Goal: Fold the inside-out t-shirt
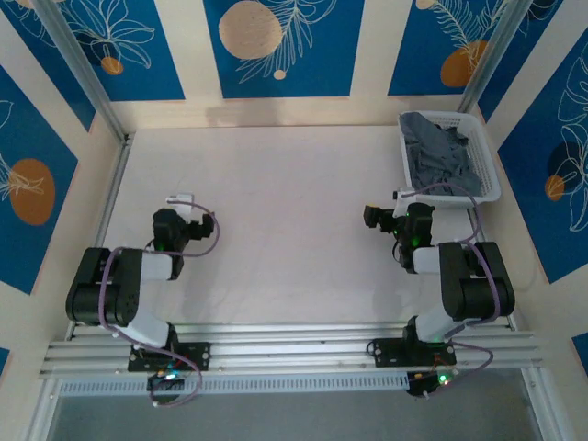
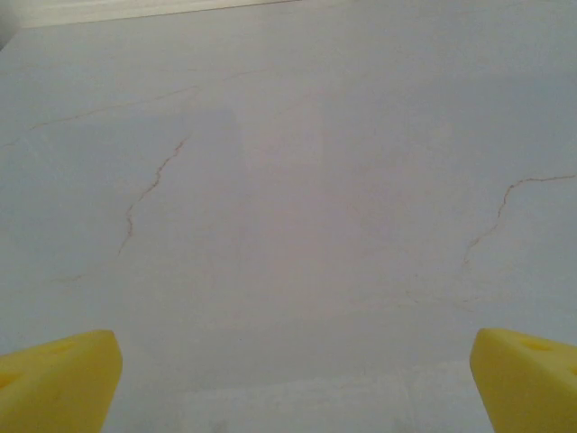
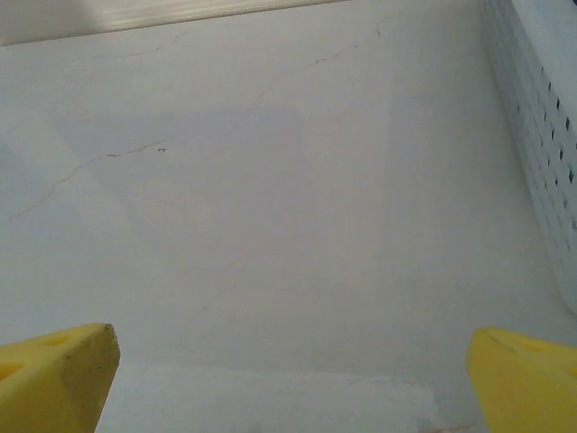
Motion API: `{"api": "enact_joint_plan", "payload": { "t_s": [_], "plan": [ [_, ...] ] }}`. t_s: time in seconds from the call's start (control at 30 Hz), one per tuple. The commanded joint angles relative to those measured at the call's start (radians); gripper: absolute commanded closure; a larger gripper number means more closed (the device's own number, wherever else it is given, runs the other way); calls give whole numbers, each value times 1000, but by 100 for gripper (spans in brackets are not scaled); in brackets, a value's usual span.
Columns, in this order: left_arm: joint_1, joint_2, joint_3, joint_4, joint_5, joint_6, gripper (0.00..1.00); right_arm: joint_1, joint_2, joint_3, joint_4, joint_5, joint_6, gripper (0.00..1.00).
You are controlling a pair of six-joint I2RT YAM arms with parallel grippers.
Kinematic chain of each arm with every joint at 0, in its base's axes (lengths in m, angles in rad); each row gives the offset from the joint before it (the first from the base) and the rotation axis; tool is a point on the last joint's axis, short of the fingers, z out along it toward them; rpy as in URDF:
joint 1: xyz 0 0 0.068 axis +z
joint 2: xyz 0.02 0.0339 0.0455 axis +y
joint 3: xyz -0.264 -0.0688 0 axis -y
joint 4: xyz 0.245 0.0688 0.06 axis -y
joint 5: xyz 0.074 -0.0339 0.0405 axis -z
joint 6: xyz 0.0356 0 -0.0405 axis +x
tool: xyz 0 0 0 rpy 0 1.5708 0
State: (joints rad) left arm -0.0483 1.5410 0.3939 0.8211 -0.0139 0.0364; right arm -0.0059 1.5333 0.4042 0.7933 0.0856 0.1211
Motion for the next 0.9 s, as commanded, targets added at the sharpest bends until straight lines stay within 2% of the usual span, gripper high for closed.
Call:
{"api": "enact_joint_plan", "payload": {
  "t_s": [0.0,0.47,0.53,0.6,0.67,0.7,0.77,0.87],
  "plan": [
    [-5,-7,19,-10,23,13,1,4,-10,13,13,-14,-22,1],
    [-5,-7,18,-9,23,12,1,-8,-13,9,19,-35,-15,1],
    [-12,-25,17,-16,-61,-12,1,-6,-43,12,-2,-28,-8,0],
    [-12,-126,47,-169,-182,-57,1,15,-169,94,-262,9,-20,1],
    [-12,-241,88,-351,-222,-95,1,28,-264,201,-492,62,61,1],
    [-15,-303,85,-389,-221,-128,1,22,-287,261,-596,74,121,1],
    [-20,-416,98,-487,-213,-202,1,7,-283,402,-797,103,230,1],
    [-42,-540,173,-670,-142,-292,1,-53,-164,650,-1049,115,364,1]
  ]
}}
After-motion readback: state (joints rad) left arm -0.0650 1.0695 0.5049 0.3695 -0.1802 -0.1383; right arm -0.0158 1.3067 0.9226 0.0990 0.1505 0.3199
